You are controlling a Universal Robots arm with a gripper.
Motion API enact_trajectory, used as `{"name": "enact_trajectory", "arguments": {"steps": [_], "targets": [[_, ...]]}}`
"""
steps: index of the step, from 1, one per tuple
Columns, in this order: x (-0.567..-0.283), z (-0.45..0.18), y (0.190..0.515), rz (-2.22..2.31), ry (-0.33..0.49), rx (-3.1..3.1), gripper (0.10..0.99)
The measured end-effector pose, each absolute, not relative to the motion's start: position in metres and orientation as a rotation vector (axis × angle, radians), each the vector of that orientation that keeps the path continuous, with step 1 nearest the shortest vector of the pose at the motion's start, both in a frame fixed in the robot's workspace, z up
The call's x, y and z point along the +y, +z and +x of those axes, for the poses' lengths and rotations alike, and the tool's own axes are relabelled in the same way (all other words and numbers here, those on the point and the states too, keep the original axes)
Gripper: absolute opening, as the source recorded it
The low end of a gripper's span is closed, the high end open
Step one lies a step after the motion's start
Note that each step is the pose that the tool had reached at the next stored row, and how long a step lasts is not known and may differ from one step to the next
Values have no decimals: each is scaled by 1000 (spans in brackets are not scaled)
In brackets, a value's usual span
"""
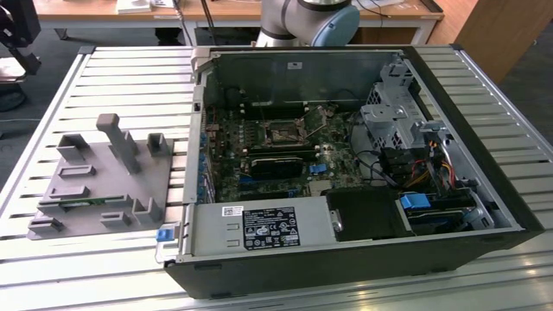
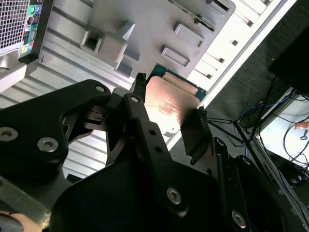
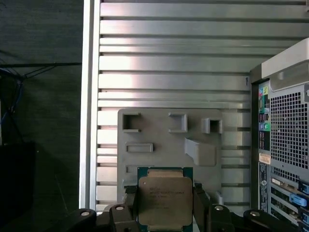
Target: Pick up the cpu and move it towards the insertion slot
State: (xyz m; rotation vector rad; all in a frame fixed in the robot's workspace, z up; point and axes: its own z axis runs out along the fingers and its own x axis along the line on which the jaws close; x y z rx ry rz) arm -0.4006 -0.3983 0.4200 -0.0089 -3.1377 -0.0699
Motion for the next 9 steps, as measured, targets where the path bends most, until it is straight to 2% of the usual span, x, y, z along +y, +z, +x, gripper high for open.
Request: {"name": "enact_trajectory", "arguments": {"steps": [9], "targets": [[-391, -389, 420, -9, -70, -3138, 541]]}}
